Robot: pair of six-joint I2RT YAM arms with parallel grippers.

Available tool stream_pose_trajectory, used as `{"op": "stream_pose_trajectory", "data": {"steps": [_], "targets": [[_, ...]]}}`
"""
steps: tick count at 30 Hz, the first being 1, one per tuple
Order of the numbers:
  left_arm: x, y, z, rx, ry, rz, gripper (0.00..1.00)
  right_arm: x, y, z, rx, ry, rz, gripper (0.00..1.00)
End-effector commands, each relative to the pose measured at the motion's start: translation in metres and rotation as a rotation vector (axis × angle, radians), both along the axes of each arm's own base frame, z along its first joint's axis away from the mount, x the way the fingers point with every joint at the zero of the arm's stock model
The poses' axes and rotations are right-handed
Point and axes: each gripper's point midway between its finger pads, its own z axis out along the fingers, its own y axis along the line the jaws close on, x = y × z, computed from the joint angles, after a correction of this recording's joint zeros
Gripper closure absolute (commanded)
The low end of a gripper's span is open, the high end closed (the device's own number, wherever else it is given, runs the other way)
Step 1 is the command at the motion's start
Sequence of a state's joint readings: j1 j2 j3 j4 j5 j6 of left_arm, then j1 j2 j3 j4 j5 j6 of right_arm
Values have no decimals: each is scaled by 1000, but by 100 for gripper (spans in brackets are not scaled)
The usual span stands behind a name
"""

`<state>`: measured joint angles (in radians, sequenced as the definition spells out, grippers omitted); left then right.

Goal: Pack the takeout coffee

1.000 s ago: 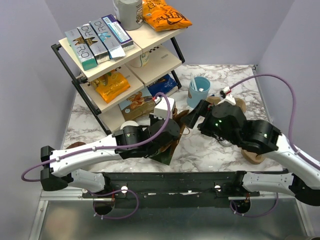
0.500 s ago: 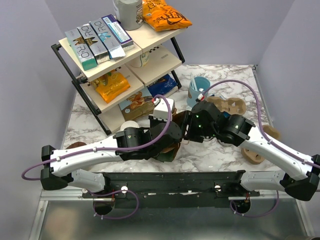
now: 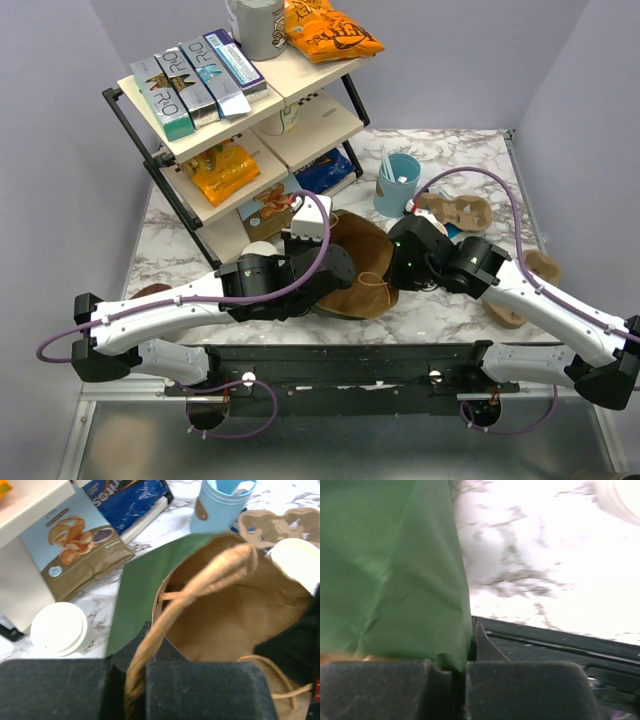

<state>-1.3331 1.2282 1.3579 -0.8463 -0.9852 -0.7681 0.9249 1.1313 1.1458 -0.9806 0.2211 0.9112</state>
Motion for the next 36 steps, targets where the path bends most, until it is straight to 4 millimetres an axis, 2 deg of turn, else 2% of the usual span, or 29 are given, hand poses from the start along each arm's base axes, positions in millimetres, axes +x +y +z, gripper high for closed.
{"op": "stream_pose_trajectory", "data": {"steps": [1, 5, 11, 14, 18, 19, 20, 21, 22, 23, 24, 25, 31, 32, 33, 35, 36], "targets": [[5, 37, 24, 40, -75, 112, 100, -1, -52, -34, -221, 27, -26, 99], [6, 49, 27, 77, -90, 139, 100, 0, -65, -44, -273, 56, -31, 99], [7, 47, 31, 87, -107, 125, 100, 2, -77, -46, -341, 54, -23, 99], [7, 45, 32, 87, -108, 118, 100, 4, -75, -48, -350, 33, 38, 99], [7, 50, 35, 70, -112, 128, 100, 14, -51, -34, -230, -98, 162, 99], [6, 47, 29, 78, -103, 110, 100, 9, -36, -30, -152, -104, 233, 99], [6, 38, 31, 34, -104, 88, 100, 14, -19, -22, -75, -164, 279, 99], [2, 29, 27, 40, -82, 26, 100, 13, -12, -12, -24, -217, 331, 97], [1, 24, 20, 38, -70, -4, 100, 8, 1, -5, 44, -235, 384, 93], [0, 13, 22, 2, -72, -29, 100, 12, 15, 10, 115, -305, 420, 91], [-4, 4, 17, -2, -49, -78, 100, 10, 17, 15, 144, -345, 447, 88], [-4, 1, 15, -4, -43, -87, 100, 9, 20, 21, 169, -365, 457, 81], [-1, -6, 4, 30, -28, -64, 100, 12, 15, 55, 194, -493, 460, 56], [-1, -7, 3, 33, -25, -58, 100, 12, 15, 59, 199, -507, 463, 44], [0, -8, 1, 41, -22, -54, 100, 11, 13, 61, 197, -514, 457, 37], [1, -8, 0, 50, -23, -42, 100, 11, 7, 71, 205, -543, 432, 24], [2, -10, -3, 59, -21, -38, 100, 10, 5, 75, 212, -543, 425, 20]]}}
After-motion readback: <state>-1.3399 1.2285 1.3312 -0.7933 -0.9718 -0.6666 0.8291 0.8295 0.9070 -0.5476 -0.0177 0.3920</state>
